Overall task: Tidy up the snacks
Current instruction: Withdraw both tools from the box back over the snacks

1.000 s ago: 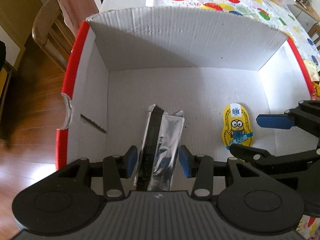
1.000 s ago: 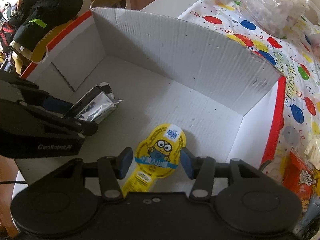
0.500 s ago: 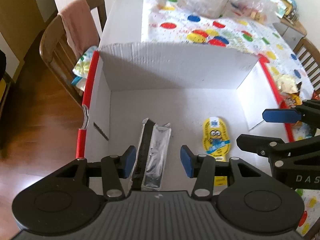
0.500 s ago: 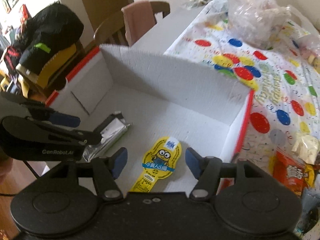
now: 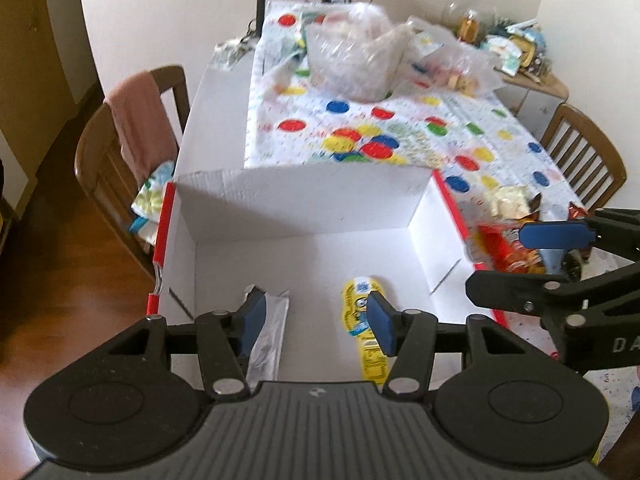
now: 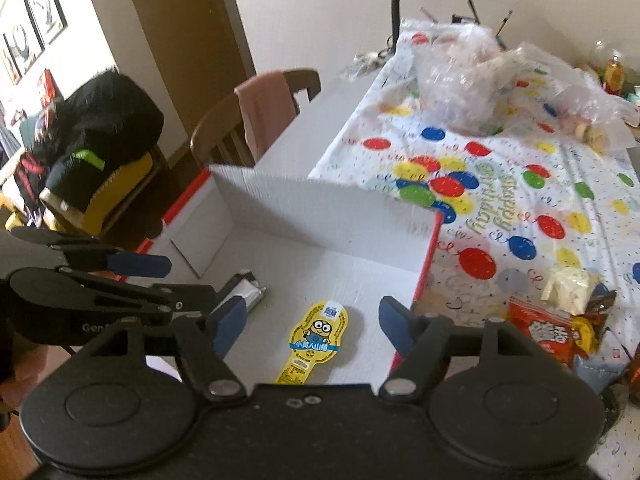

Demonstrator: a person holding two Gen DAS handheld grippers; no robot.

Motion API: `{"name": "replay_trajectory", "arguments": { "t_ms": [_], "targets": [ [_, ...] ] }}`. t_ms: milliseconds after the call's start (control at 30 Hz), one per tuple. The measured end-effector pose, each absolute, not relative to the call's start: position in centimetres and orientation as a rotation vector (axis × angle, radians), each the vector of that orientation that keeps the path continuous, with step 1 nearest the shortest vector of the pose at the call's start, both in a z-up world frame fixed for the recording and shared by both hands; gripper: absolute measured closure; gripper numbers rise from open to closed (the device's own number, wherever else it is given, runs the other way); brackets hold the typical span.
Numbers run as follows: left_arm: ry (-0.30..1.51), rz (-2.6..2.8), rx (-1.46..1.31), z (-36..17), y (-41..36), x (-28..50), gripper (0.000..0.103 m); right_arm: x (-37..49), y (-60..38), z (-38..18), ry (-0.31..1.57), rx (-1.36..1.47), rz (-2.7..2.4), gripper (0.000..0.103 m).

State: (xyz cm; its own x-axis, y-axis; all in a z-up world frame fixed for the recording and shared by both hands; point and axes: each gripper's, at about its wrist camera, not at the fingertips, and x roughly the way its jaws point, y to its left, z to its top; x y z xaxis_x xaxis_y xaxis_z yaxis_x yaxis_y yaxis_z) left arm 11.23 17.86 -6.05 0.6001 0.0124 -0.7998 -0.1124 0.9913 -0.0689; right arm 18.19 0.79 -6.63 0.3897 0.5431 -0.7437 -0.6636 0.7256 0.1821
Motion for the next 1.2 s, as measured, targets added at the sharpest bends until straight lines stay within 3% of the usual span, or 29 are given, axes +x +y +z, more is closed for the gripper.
{"name": "replay_trajectory", "arguments": {
  "t_ms": [400,567,767,1200],
  "targets": [
    [0.832,0.028,-0.087,-3.6,12.9,9.7,0.039,15.6,-5.0,-3.4,0.776,-0.066,0.729,0.018],
    [0.81,0.009,-0.08,-3.0,10.2,9.7,0.035,14.9,-8.1,-3.0,0.743,-0.031,0.713,0.006],
    [0.764,-0.019,-0.093,-2.7,6.6,9.6,0.025,14.5,-12.0,-2.6,0.716,-0.007,0.702,0.004],
    [0.814,-0.075,-0.094,-5.1,-1.4,12.9,0.021,15.5,-21.3,-4.4,0.73,-0.061,0.645,0.0]
  ]
}}
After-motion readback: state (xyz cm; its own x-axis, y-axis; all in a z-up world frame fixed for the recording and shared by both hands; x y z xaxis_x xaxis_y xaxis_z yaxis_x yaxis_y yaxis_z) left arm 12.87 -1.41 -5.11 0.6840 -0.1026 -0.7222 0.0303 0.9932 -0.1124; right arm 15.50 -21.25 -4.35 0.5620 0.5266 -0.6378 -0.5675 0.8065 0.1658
